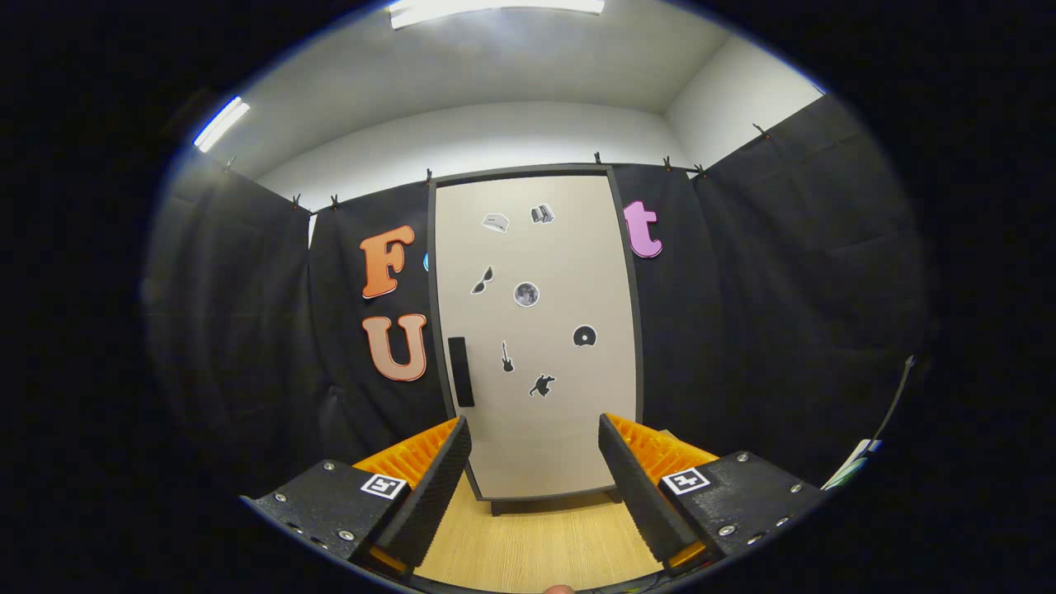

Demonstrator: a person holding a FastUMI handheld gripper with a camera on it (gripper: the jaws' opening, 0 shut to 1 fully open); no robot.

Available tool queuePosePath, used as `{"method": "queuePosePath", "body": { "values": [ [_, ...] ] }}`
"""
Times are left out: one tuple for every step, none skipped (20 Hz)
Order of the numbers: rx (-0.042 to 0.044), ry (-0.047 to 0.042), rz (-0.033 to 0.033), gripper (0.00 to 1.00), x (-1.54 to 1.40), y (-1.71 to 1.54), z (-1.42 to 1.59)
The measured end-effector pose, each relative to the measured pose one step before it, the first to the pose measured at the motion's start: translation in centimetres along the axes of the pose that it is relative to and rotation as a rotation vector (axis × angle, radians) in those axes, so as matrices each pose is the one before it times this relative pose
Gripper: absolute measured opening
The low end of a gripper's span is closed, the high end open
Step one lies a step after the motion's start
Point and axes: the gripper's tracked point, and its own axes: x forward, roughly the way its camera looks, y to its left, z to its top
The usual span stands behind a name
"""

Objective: Open the shoe cabinet door, grab the shoes and put them into the shoe cabinet, then close the shoe cabinet door.

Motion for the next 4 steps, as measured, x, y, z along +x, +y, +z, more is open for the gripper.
{"method": "queuePosePath", "body": {
  "values": [
    [-0.00490, -0.00077, -0.00073, 0.97, -0.072, 0.045, 0.053],
    [-0.00381, -0.00021, -0.00082, 0.97, -0.072, 0.077, -0.011],
    [-0.00045, 0.00120, 0.00121, 0.97, 0.029, 0.192, -0.010],
    [0.00201, 0.00259, 0.00263, 0.97, -0.050, 0.213, -0.006]
  ]
}}
